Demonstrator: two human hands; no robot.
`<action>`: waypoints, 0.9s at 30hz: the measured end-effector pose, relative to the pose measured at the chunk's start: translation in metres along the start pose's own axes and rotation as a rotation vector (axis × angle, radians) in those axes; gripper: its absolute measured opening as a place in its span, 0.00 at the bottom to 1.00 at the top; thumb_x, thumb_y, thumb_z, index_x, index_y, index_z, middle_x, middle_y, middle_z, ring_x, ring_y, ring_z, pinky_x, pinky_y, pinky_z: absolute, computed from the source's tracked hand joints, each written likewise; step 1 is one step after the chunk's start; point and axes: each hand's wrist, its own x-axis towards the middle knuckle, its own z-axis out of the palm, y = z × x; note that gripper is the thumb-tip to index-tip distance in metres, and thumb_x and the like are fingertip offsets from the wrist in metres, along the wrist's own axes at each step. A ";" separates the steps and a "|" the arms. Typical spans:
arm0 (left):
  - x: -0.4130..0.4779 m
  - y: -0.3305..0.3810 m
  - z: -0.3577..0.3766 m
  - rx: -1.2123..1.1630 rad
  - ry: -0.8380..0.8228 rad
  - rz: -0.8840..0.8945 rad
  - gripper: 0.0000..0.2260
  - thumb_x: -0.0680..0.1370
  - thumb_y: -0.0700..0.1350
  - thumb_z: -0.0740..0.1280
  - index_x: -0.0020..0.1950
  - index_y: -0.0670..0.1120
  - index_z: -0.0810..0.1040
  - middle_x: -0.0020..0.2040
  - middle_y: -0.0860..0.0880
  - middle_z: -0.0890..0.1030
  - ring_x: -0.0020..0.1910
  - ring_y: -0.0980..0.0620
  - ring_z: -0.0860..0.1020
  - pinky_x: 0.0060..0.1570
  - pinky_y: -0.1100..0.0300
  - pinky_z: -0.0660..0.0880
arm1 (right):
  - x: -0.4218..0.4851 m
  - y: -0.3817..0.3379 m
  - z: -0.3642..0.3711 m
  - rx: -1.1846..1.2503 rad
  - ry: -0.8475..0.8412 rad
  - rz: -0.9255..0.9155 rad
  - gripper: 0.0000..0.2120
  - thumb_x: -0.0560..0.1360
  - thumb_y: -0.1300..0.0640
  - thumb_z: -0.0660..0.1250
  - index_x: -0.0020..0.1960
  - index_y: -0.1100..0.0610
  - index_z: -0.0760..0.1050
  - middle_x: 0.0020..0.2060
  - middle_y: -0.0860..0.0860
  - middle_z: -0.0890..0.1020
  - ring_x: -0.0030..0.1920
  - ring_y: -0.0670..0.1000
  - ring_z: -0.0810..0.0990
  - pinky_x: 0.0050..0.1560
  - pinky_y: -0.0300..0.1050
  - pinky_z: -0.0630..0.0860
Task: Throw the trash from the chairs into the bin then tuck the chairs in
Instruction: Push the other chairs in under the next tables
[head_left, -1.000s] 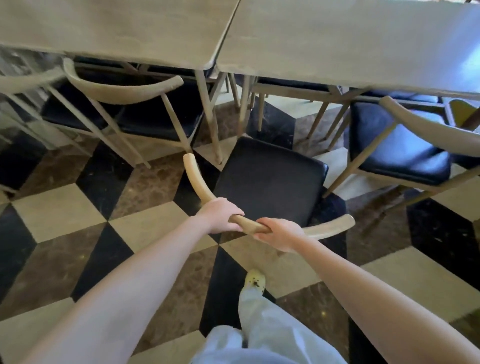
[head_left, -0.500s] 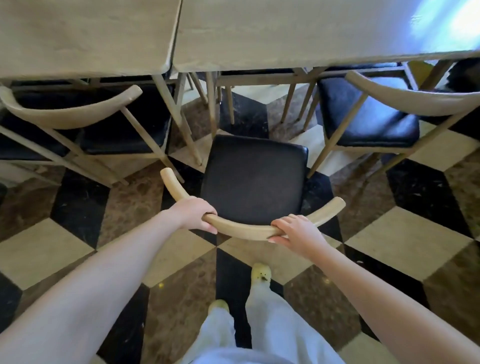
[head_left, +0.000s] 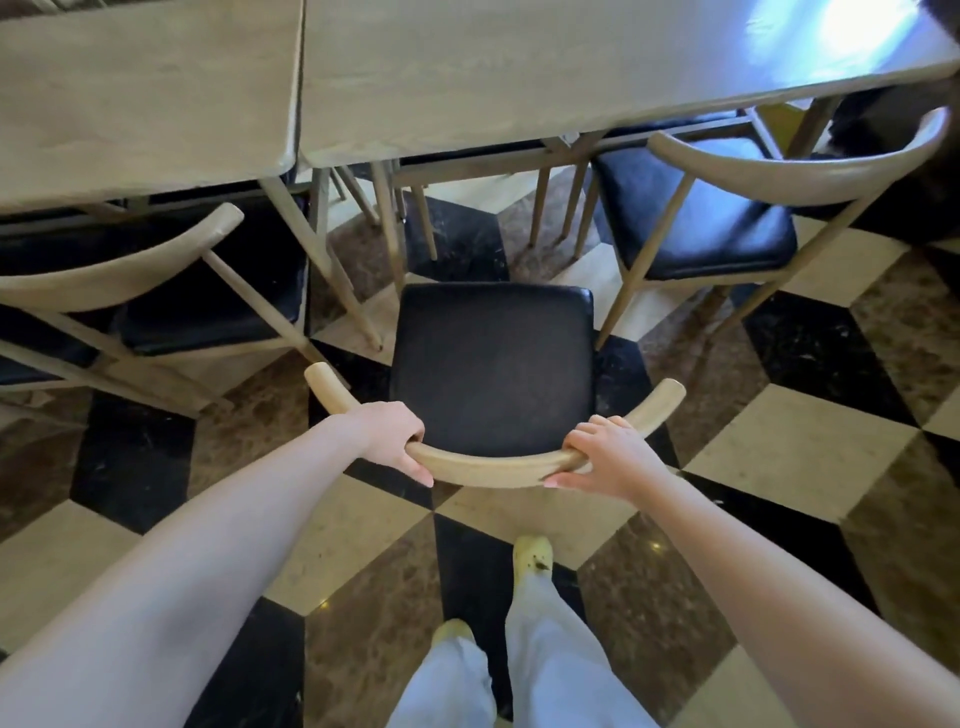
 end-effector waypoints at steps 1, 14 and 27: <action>0.002 0.000 -0.004 -0.008 0.009 0.004 0.24 0.71 0.65 0.68 0.57 0.49 0.77 0.52 0.51 0.80 0.48 0.52 0.80 0.52 0.60 0.78 | 0.001 0.003 -0.003 0.007 0.012 -0.006 0.32 0.67 0.26 0.55 0.56 0.48 0.77 0.52 0.44 0.79 0.56 0.47 0.74 0.60 0.43 0.66; 0.049 0.010 -0.077 0.018 0.132 0.050 0.26 0.72 0.66 0.65 0.57 0.46 0.78 0.51 0.49 0.81 0.47 0.52 0.80 0.50 0.61 0.77 | 0.043 0.068 -0.042 0.112 0.043 0.028 0.26 0.69 0.30 0.62 0.55 0.48 0.77 0.48 0.40 0.76 0.52 0.45 0.72 0.58 0.42 0.65; 0.115 -0.008 -0.161 0.006 0.220 0.007 0.25 0.71 0.67 0.66 0.55 0.47 0.79 0.48 0.51 0.80 0.44 0.53 0.79 0.41 0.64 0.71 | 0.133 0.130 -0.102 0.088 0.062 -0.024 0.24 0.71 0.34 0.64 0.57 0.49 0.76 0.53 0.45 0.79 0.55 0.47 0.74 0.59 0.44 0.67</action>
